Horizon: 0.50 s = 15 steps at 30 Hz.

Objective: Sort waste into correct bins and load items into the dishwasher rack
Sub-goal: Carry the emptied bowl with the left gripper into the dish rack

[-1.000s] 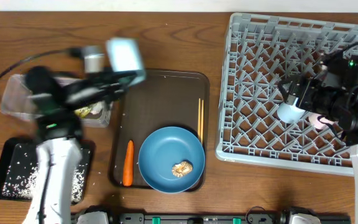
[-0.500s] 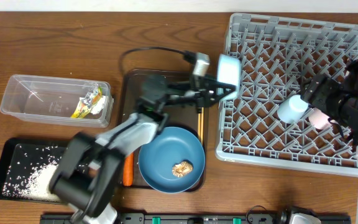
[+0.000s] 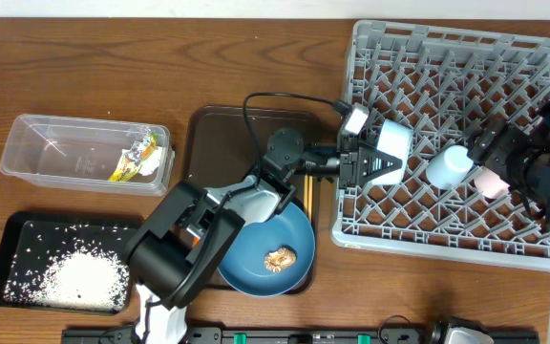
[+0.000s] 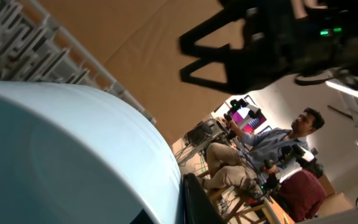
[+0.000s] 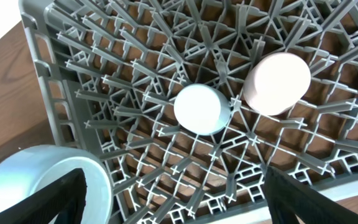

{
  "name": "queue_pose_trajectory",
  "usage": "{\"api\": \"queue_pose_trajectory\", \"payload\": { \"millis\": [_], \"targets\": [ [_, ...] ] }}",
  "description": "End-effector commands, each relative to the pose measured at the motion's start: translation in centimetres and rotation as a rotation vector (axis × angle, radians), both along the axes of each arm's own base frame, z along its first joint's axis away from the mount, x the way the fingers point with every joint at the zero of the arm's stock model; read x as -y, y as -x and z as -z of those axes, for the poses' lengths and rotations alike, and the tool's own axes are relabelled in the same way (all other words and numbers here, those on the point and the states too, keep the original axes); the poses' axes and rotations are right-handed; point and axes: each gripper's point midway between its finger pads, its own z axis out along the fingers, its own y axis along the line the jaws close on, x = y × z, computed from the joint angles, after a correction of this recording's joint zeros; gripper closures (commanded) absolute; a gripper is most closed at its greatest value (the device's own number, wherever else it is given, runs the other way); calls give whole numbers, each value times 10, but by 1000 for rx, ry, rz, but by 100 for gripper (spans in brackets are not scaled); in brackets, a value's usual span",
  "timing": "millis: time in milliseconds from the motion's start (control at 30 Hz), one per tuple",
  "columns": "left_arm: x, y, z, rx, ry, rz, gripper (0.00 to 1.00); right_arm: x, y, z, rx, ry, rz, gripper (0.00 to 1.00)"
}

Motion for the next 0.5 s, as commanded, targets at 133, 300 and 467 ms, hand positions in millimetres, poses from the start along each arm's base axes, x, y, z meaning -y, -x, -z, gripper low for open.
{"api": "queue_pose_trajectory", "payload": {
  "millis": [133,300,467],
  "targets": [
    [4,-9,20,-35,-23,4,93,4,2,1,-9,17,7,16],
    [4,-13,26,-48,-29,-13,84,3,3,2,-15,16,8,15],
    [4,-13,26,-51,-29,-13,69,3,3,2,-16,16,8,14]
  ]
}}
